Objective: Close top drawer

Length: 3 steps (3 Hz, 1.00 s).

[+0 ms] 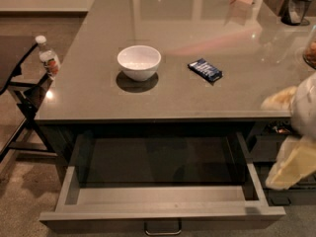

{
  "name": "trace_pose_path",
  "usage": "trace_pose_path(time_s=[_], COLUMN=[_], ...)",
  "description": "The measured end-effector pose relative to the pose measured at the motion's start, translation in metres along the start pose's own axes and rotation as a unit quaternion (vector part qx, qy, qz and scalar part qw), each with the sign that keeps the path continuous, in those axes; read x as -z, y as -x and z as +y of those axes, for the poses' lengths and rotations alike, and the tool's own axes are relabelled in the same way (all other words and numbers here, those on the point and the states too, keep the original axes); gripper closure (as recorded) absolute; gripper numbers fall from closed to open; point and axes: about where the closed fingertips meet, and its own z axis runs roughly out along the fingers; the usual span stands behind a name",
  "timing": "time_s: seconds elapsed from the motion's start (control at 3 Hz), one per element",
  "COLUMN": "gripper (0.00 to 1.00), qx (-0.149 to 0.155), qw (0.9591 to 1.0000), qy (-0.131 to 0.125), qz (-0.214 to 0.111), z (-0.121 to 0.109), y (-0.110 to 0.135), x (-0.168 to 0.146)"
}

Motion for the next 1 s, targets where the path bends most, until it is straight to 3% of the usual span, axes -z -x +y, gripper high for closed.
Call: trace_pose_path(time_s=[0.33, 0.67, 1.0], gripper=[0.4, 0.63, 0.87], qx=[-0.012, -0.016, -0.015], qw=[0.9993, 0.9986, 0.9987], qy=[0.031, 0.047, 0.046], qz=[-0.019, -0.016, -0.017], z=[0.048, 0.061, 0.06], y=[-0.018, -0.025, -0.024], x=[-0.036, -0.048, -0.047])
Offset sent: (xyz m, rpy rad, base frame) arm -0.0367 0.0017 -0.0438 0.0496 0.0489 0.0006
